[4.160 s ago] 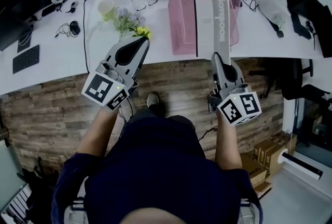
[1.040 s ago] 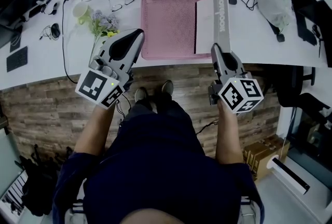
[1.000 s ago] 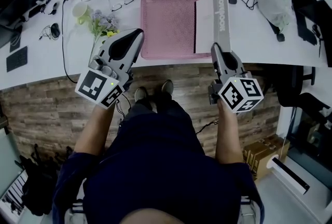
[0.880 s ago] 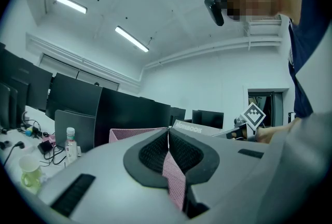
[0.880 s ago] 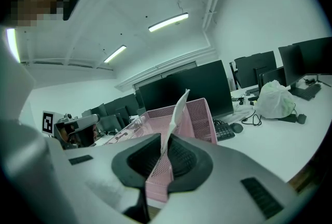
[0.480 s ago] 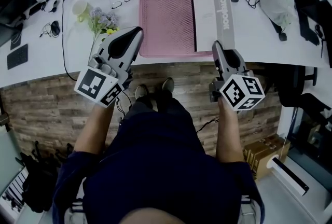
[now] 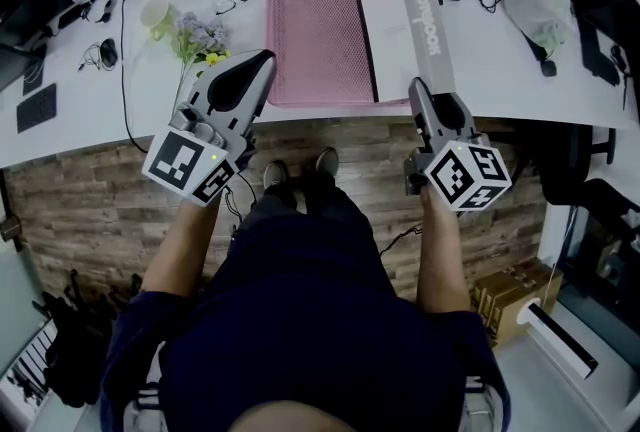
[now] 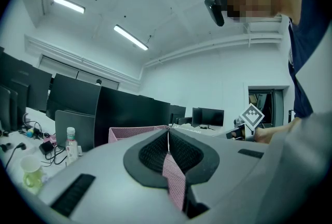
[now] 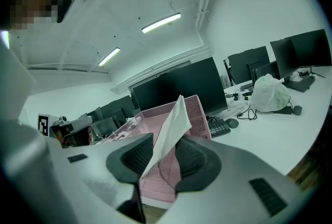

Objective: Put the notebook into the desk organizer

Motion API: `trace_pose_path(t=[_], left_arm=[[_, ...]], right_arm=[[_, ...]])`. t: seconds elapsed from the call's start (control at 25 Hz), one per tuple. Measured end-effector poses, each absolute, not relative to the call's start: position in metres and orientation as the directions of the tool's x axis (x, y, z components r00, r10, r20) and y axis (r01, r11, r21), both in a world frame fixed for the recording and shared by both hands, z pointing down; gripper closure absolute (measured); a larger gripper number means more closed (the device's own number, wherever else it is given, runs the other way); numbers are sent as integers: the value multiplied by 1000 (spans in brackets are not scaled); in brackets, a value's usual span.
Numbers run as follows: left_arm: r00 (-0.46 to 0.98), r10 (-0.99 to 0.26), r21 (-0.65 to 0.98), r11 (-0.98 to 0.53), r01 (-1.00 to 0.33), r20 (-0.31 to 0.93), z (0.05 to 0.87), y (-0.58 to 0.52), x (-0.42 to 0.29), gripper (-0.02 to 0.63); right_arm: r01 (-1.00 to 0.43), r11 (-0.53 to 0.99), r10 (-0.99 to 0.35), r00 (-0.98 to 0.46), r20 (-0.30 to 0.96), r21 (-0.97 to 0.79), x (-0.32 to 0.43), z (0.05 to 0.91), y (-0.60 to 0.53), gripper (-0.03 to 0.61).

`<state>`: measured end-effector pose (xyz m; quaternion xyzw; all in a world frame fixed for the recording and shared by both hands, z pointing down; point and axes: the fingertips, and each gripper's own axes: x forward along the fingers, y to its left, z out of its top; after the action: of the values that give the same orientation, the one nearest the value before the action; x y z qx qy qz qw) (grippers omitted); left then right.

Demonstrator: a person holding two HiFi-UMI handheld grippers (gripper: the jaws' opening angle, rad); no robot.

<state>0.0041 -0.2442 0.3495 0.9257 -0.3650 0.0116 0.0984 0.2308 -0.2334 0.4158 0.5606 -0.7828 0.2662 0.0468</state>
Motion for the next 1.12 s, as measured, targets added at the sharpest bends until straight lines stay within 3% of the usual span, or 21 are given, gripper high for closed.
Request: trace_pose_path(t=[0.52, 1.12], left_arm=[[740, -666, 155, -724, -672, 96, 346, -234, 9, 581], [750, -656, 144, -737, -660, 80, 337, -212, 3, 581]], right_arm=[[-899, 195, -871, -342, 352, -391, 242, 418, -224, 363], [-904, 196, -899, -320, 298, -380, 237, 397, -198, 357]])
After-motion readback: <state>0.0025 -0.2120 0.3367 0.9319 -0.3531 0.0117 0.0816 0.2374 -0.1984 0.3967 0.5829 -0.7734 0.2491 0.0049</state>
